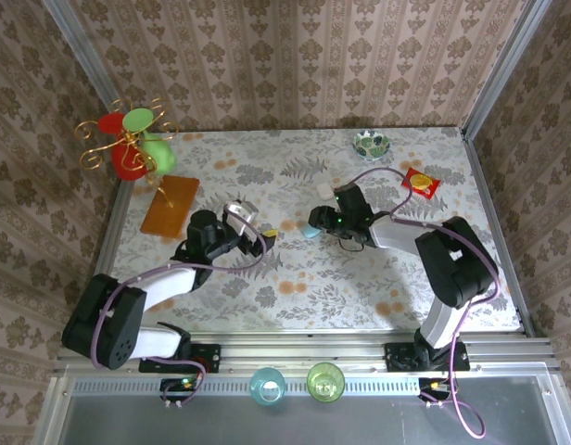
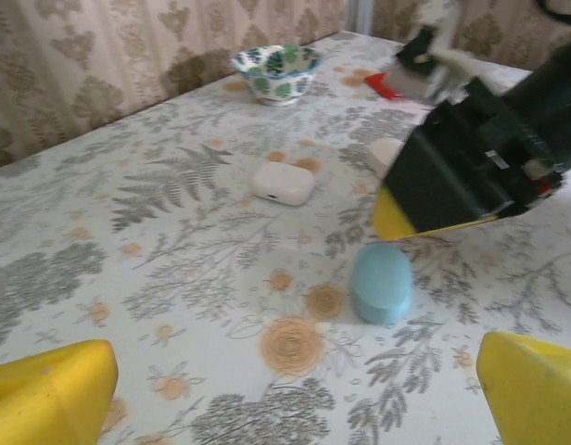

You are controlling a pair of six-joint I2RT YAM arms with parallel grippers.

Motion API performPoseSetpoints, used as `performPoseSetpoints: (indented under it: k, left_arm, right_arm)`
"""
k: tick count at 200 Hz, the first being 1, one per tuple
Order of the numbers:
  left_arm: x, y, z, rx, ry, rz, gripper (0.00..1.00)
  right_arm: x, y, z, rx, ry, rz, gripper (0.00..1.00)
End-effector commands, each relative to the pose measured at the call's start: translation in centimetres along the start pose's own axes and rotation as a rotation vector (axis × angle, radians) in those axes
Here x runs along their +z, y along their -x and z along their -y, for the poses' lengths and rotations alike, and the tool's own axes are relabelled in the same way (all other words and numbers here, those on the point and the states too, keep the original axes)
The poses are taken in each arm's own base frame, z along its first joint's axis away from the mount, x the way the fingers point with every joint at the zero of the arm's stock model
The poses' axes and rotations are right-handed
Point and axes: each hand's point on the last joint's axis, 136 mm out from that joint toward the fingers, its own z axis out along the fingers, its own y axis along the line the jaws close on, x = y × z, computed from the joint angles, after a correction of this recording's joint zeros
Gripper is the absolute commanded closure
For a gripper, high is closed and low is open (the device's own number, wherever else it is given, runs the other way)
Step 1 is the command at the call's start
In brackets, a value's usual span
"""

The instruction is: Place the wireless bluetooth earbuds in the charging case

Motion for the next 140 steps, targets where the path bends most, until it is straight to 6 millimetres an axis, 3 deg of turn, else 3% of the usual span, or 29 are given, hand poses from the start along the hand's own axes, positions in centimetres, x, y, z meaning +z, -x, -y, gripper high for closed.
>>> performPoseSetpoints:
  k: [1,44,58,65,84,113,140]
  left_arm:
    - [-1.1,1.4,-2.6,-0.040,0.116,0.005,0.00]
    - [-3.9,2.7,-5.7,0.045,0.280,-0.038,0.00]
    - [-5.0,2.6,-7.5,0.093,0.385,-0.075,0.00]
    - [-5.8,2.2,-8.7,0.108,0.453,-0.098,0.00]
    - [-8.0,0.8,-11.1,0.110,0.600,-0.150,0.00]
    - [-10.1,-2.1,-13.6,0.041,0.720,-0.158,0.00]
    - [-10.2,-4.5,-15.1,-0.021,0.744,-0.140,0.00]
  right_arm:
    - [-3.1,3.4,0.6,-0.092,-0.092,0.116,0.31]
    - [-9.7,8.4,2.0,-0.304,-0.252,0.348,0.12]
    - [-11.3,9.7,3.6,-0.349,-0.326,0.410,0.10]
    - [-13.1,10.6,3.9,-0.381,-0.349,0.466,0.08]
    - [-15.0,11.5,7.1,-0.425,-0.493,0.545,0.06]
    - [-15.9,11.3,12.7,-0.383,-0.600,0.626,0.04]
    - [-14.8,10.6,15.1,-0.350,-0.549,0.627,0.03]
